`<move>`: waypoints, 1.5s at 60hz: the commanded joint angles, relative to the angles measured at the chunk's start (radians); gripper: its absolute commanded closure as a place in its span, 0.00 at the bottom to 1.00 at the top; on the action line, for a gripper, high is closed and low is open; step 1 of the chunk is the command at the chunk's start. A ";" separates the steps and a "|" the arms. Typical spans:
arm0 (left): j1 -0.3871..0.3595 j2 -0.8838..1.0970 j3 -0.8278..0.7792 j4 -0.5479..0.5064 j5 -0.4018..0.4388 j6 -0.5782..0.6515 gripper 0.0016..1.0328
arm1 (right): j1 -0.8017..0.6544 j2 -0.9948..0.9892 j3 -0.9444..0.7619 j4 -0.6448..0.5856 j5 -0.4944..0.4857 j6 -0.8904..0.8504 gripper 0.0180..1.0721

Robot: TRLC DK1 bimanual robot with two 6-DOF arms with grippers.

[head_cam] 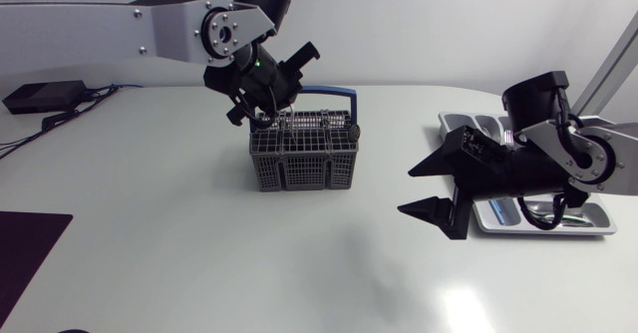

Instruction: Unload the cutlery basket into the drawer organizer.

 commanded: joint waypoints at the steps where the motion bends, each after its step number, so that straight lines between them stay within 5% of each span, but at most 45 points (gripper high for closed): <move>1: -0.003 -0.045 -0.024 0.015 0.002 -0.011 0.96 | 0.014 -0.013 -0.038 0.009 0.003 0.019 0.11; 69: -0.132 -0.244 -0.101 -0.097 -0.092 -0.258 0.96 | 0.031 -0.122 -0.070 0.052 0.009 0.085 0.11; 90: -0.187 -0.254 -0.101 -0.143 0.049 -0.311 0.96 | 0.162 -0.265 -0.076 0.125 0.083 0.226 0.11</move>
